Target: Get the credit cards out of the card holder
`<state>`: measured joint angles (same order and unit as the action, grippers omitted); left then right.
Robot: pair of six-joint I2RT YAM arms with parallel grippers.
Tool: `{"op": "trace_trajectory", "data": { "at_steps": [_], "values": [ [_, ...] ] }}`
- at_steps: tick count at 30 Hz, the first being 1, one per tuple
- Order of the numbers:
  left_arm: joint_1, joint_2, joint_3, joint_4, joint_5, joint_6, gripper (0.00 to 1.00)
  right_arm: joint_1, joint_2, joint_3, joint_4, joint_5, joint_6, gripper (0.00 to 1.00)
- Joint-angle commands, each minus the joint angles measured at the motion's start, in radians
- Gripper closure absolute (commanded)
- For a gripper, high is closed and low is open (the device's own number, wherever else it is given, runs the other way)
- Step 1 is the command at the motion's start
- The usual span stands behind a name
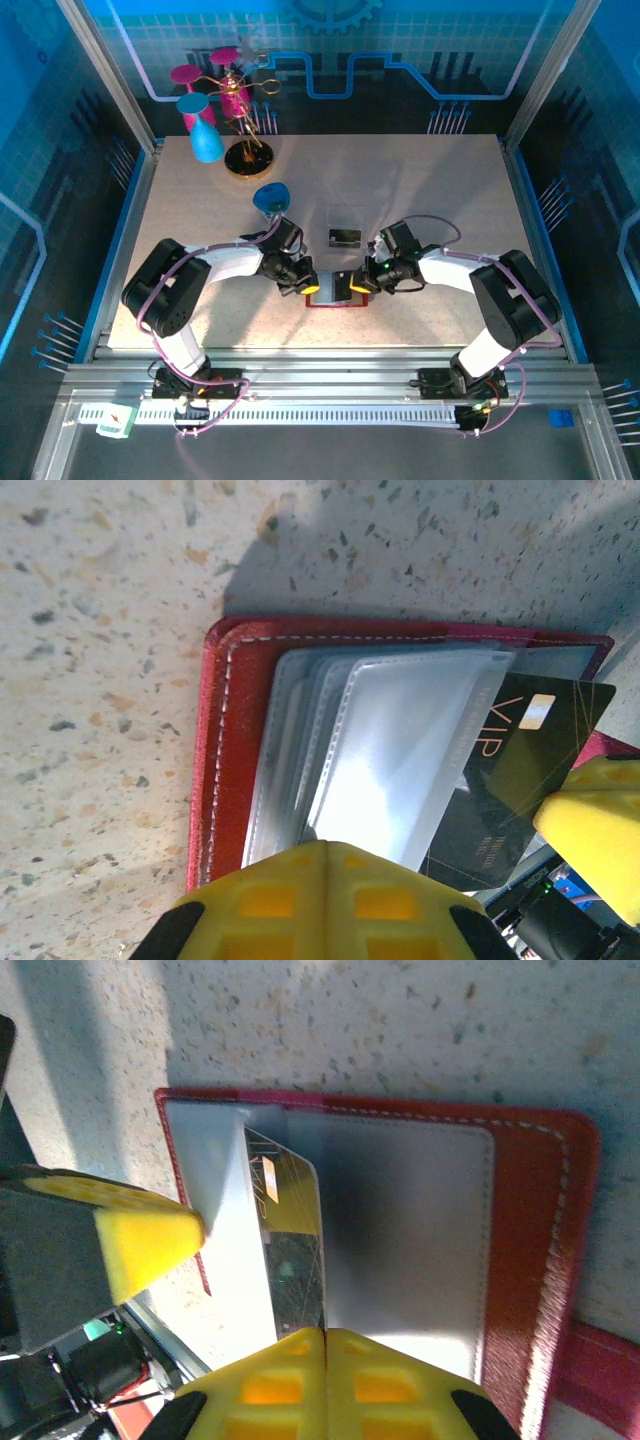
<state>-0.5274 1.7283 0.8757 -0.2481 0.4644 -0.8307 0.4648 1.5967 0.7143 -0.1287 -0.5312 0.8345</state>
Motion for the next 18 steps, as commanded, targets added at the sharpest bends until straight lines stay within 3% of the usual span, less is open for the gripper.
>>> {"op": "trace_trajectory", "data": {
  "at_steps": [1, 18],
  "values": [
    [0.002, 0.021, -0.003, -0.079, -0.044, 0.016, 0.95, -0.011, -0.023, 0.021, -0.107, 0.023, -0.067, 0.95],
    [0.002, 0.022, -0.004, -0.073, -0.042, 0.012, 0.95, -0.001, -0.037, 0.063, -0.186, 0.072, -0.101, 0.95]
  ]
}}
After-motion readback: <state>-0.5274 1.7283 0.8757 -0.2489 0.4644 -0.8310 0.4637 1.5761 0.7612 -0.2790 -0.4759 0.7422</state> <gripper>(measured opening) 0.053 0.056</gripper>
